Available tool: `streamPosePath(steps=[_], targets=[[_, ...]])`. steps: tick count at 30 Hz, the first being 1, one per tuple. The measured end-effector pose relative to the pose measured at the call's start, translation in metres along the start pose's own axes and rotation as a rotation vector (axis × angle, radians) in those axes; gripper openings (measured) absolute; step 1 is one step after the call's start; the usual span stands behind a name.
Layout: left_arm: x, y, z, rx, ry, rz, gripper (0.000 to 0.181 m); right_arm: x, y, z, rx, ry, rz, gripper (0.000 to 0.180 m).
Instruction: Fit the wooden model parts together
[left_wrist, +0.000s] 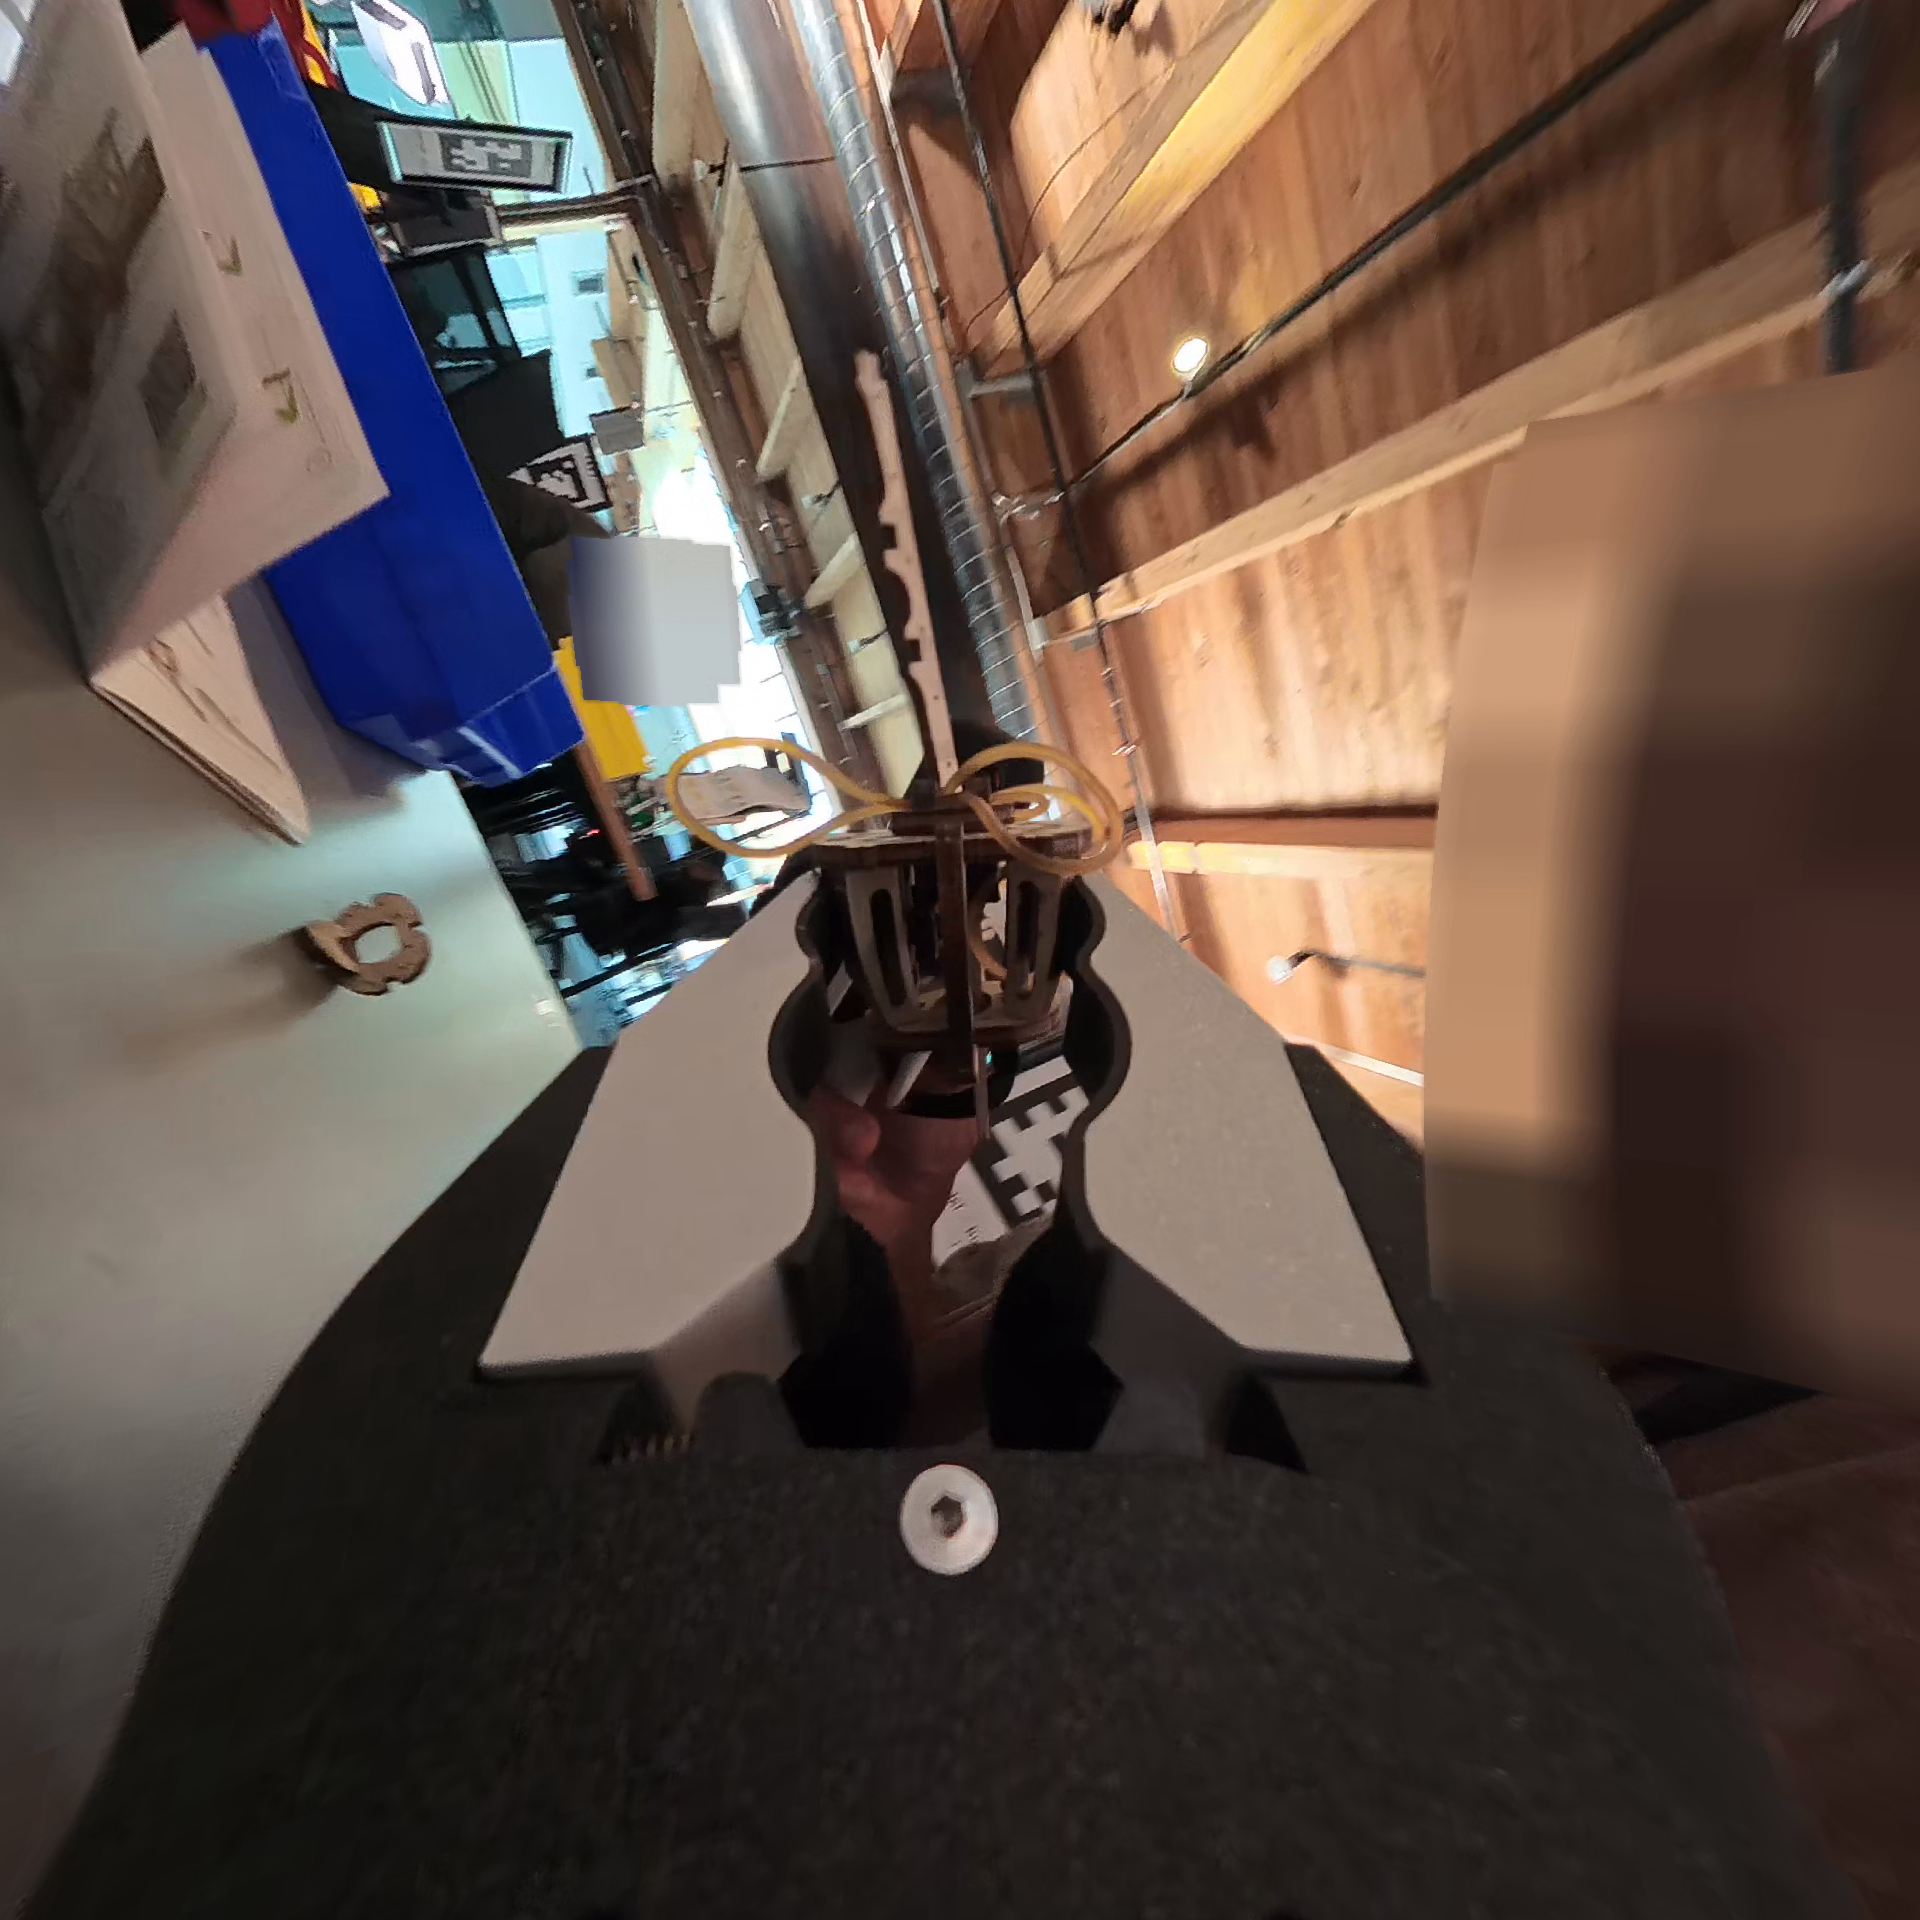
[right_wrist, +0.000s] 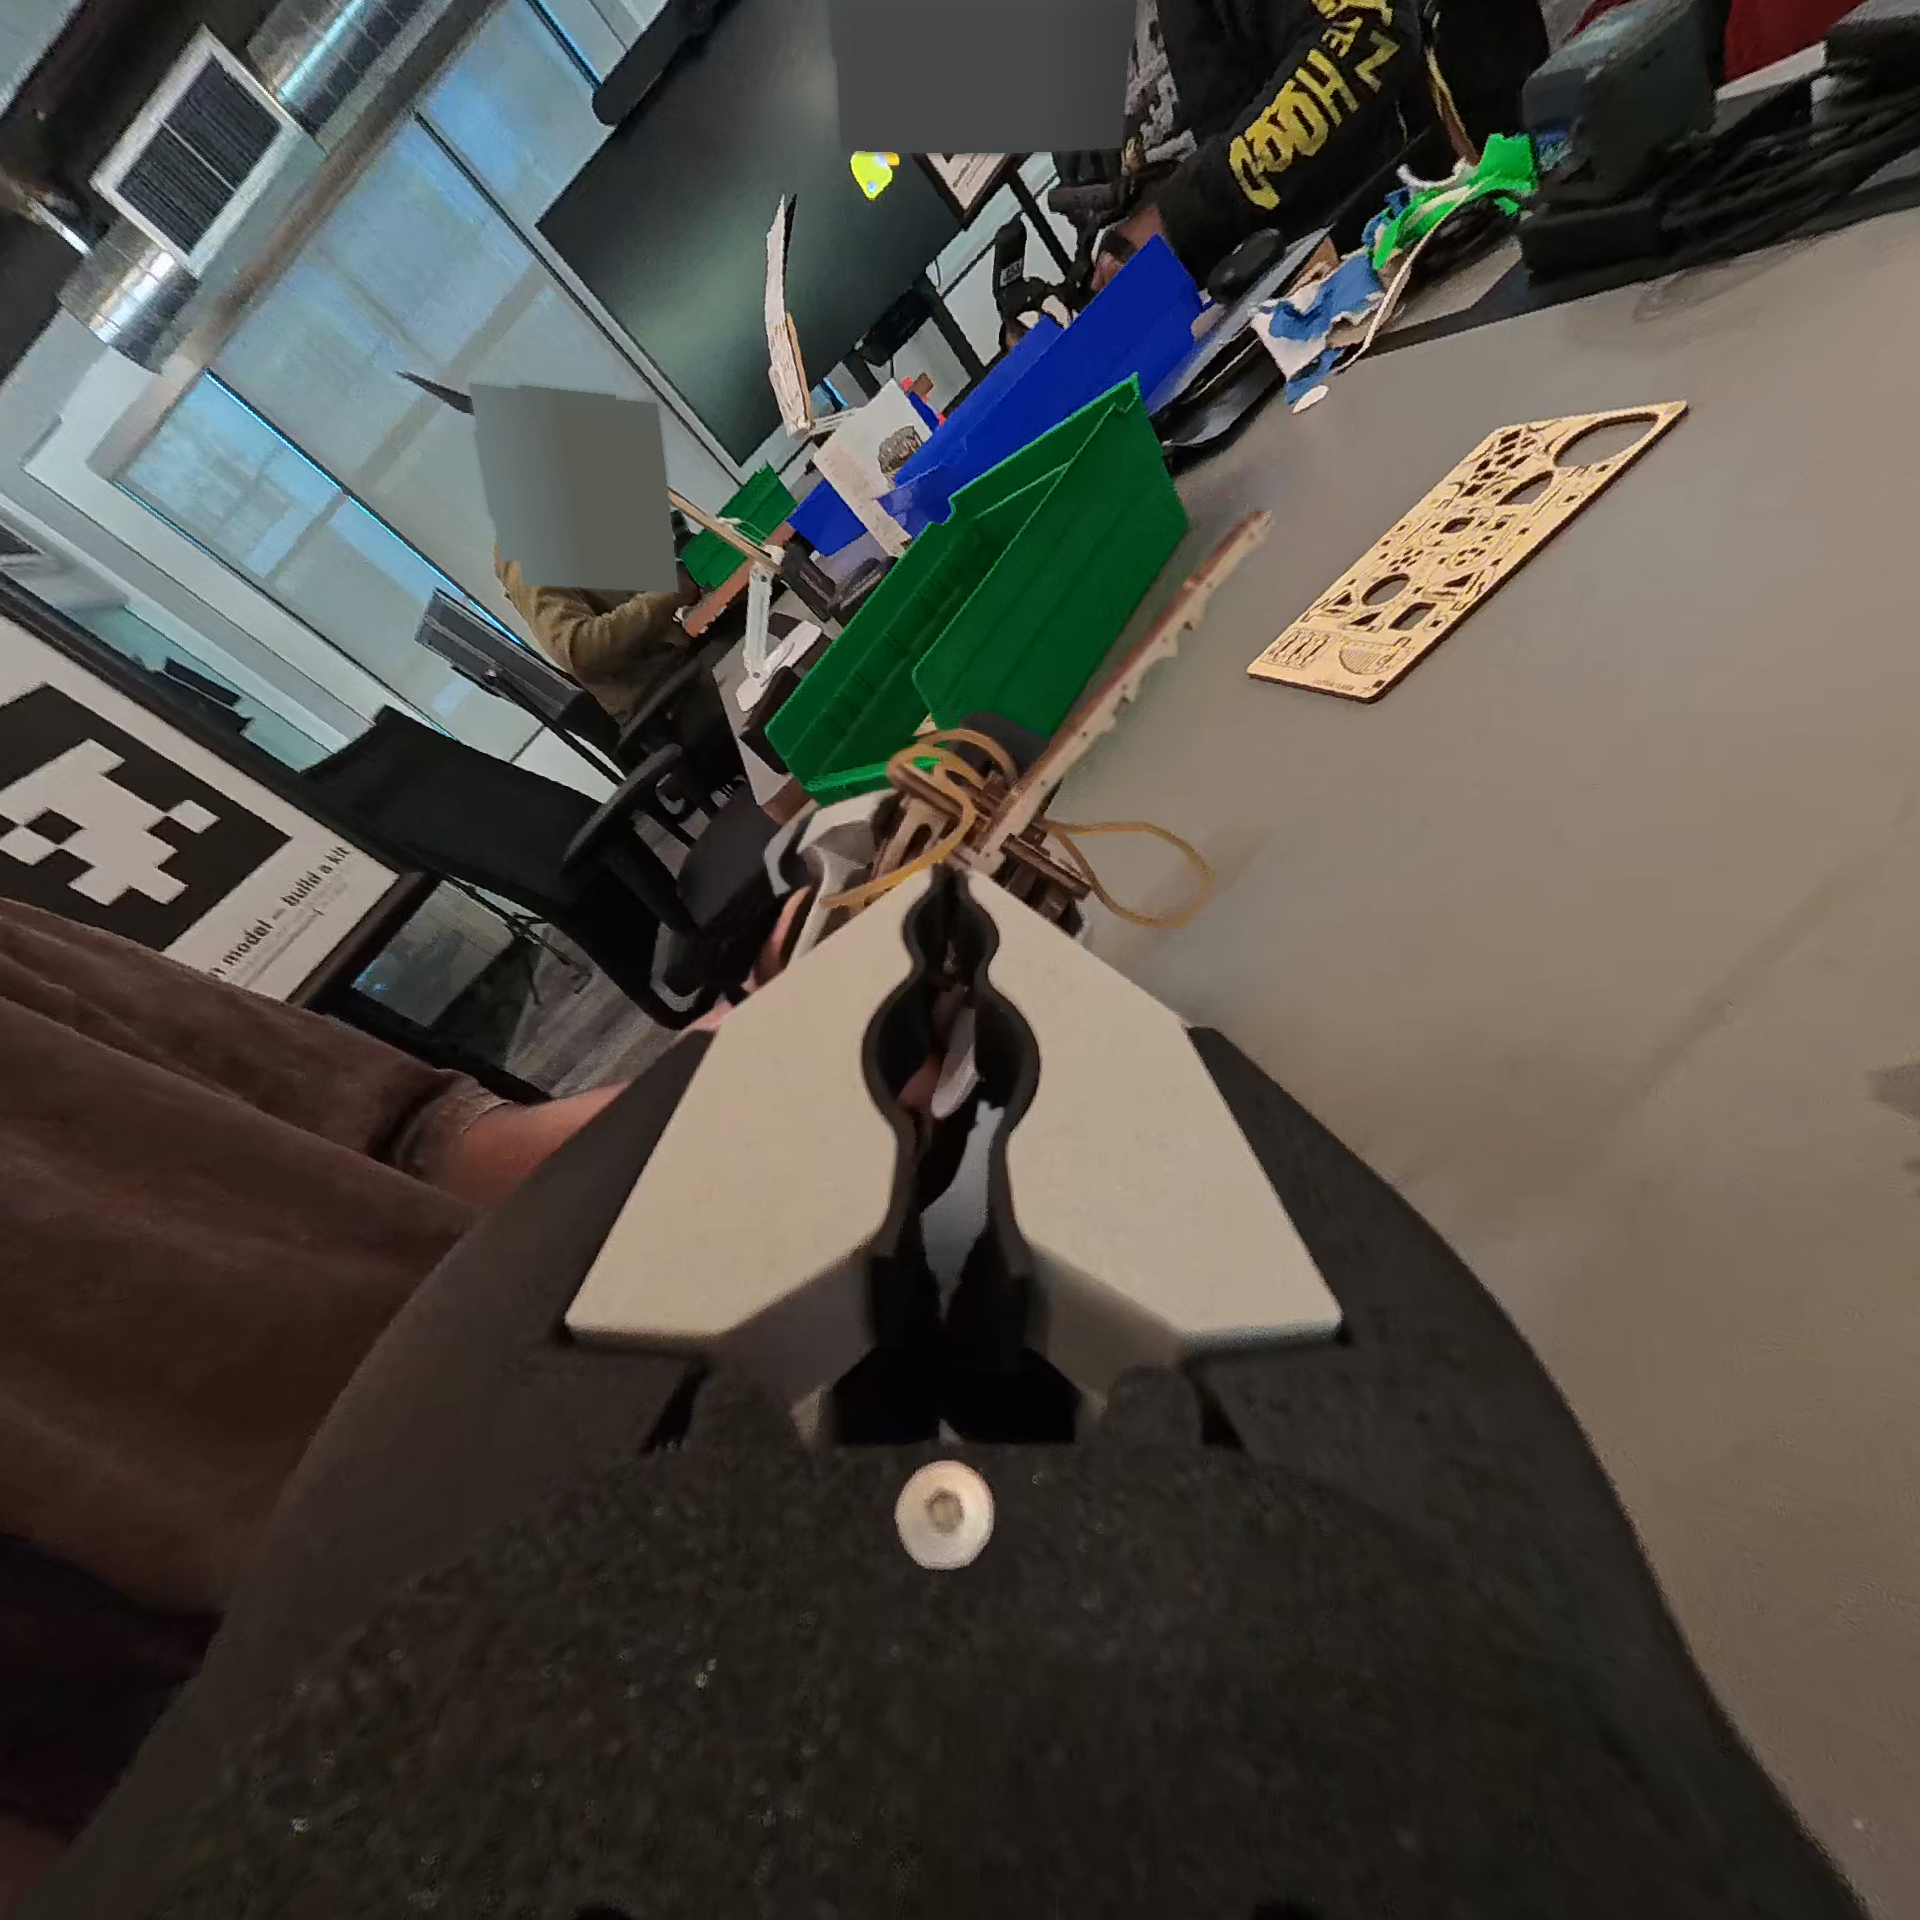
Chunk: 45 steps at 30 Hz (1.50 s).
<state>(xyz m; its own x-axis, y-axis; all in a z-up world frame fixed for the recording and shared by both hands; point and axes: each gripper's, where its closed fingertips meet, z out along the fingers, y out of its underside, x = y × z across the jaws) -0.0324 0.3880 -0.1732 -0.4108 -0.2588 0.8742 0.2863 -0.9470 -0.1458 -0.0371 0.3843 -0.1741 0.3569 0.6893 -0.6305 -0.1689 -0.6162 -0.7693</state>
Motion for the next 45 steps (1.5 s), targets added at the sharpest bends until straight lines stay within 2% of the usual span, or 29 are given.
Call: streamPosePath(steps=[9,20,26,30,36,45], targets=[[0.000,-0.002,-0.001,0.020,0.008,-0.013,0.039,0.001,-0.001,0.001,-0.002,0.019,-0.014,0.000],[0.006,-0.011,-0.003,0.021,-0.024,0.094,0.039,-0.004,-0.005,-0.008,-0.065,0.067,-0.135,0.006],[0.003,-0.008,0.000,-0.004,-0.074,0.162,0.039,-0.002,0.004,0.000,-0.113,0.106,-0.149,0.009],[0.004,-0.008,-0.001,-0.002,-0.086,0.181,0.039,-0.003,0.007,-0.001,-0.121,0.080,-0.110,0.000],[0.005,-0.007,0.000,-0.012,-0.101,0.220,0.040,-0.004,0.005,-0.002,-0.085,0.009,0.030,0.000],[0.005,-0.007,0.001,-0.023,-0.124,0.256,0.039,-0.004,0.007,-0.001,-0.094,0.028,-0.023,0.006]])
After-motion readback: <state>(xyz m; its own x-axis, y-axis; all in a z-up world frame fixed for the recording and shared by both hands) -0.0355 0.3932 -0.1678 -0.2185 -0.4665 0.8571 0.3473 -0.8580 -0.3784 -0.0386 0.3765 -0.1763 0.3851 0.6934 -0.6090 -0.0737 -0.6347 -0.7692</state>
